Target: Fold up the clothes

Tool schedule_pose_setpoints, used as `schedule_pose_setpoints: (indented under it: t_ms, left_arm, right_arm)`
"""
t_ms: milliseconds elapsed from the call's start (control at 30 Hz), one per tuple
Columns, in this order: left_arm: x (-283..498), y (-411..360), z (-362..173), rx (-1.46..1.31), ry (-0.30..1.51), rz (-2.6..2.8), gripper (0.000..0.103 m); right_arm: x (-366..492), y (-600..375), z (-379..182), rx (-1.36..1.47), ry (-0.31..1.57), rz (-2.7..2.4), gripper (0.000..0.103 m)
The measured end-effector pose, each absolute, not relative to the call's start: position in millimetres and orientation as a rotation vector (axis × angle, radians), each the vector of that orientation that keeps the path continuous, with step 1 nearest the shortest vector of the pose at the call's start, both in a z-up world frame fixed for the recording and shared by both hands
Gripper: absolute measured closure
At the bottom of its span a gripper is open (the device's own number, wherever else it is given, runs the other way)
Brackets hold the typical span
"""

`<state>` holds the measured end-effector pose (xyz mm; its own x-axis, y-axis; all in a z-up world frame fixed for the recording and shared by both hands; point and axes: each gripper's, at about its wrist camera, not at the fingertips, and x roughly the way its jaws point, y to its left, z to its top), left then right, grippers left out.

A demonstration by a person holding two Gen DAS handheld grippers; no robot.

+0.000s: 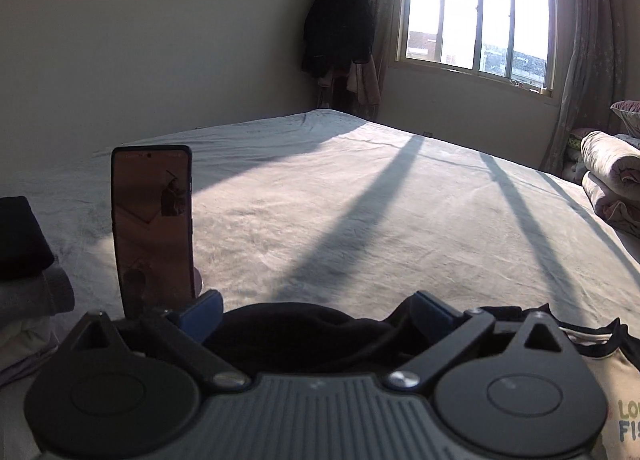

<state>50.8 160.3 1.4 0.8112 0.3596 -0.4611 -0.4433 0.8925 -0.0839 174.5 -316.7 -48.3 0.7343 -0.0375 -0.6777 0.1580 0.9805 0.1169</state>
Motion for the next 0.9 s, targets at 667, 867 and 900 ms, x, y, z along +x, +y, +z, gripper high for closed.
schedule_pose_setpoints:
  t_ms: [667, 867, 900]
  left_arm:
    - [68, 201, -37, -0.261, 0.459, 0.513, 0.003]
    - [75, 198, -46, -0.305, 0.466, 0.481, 0.003]
    - [77, 196, -46, -0.29, 0.466, 0.486, 0.003]
  right_arm:
    - [103, -520, -64, 0.25, 0.619, -0.496, 0.077]
    - [117, -567, -66, 0.251, 0.597, -0.546, 0.078]
    - [120, -575, -66, 0.251, 0.593, -0.555, 0.078]
